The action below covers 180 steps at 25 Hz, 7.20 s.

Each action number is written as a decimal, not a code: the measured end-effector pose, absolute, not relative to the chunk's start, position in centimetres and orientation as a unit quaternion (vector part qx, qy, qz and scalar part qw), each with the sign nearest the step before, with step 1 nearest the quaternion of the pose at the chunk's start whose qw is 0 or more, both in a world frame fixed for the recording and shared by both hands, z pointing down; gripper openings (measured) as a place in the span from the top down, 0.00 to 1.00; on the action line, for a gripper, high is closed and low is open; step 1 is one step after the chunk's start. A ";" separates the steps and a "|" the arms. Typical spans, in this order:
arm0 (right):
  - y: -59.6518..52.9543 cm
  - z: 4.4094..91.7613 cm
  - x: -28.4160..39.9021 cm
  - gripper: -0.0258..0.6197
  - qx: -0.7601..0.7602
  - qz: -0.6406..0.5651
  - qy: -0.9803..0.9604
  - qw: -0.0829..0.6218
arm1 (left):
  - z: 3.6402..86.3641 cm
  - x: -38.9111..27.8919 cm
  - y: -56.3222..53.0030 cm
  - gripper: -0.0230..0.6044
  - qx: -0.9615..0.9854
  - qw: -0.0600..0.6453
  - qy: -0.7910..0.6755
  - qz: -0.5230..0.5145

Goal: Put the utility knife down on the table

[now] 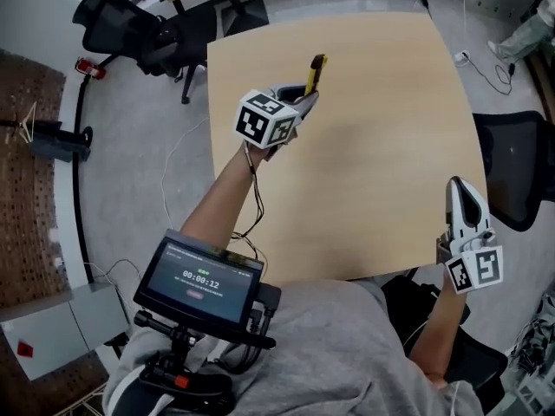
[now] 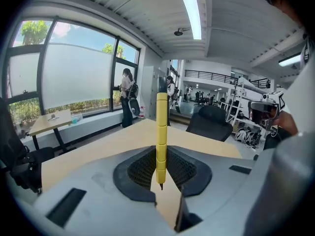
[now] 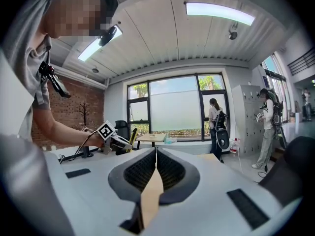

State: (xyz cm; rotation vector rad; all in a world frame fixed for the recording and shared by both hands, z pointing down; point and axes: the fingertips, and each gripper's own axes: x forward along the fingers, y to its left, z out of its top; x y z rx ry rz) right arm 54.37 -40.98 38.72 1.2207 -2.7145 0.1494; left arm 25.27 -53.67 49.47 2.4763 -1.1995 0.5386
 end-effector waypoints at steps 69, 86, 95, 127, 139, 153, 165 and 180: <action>-48.0 49.4 62.7 0.94 0.423 0.142 -0.883 0.144 | 75.1 24.8 -67.8 0.87 0.743 0.222 -0.367 0.514; -48.8 50.6 62.8 0.94 0.423 0.160 -0.880 0.147 | 77.7 22.6 -68.7 0.87 0.691 0.122 -0.347 0.622; -48.8 51.4 63.0 0.94 0.426 0.167 -0.877 0.149 | 79.0 23.1 -68.7 0.87 0.665 0.053 -0.315 0.675; -47.5 50.8 61.8 0.94 0.425 0.166 -0.880 0.136 | 79.1 24.4 -64.7 0.78 0.674 0.000 -0.249 0.696; -45.2 47.0 58.3 0.94 0.413 0.146 -0.891 0.124 | 72.0 24.2 -62.0 0.70 0.733 0.038 -0.303 0.608; -41.0 43.6 52.1 0.95 0.361 0.104 -0.923 0.084 | 51.0 25.5 -57.2 0.92 0.846 0.010 -0.439 0.304; -36.2 37.0 46.1 0.95 0.337 0.065 -0.937 0.068 | 32.8 20.6 -47.2 0.96 0.883 0.050 -0.466 0.024; -31.0 34.6 38.7 0.95 0.331 0.028 -0.941 0.055 | 32.9 8.2 -33.7 0.96 0.850 0.051 -0.525 -0.022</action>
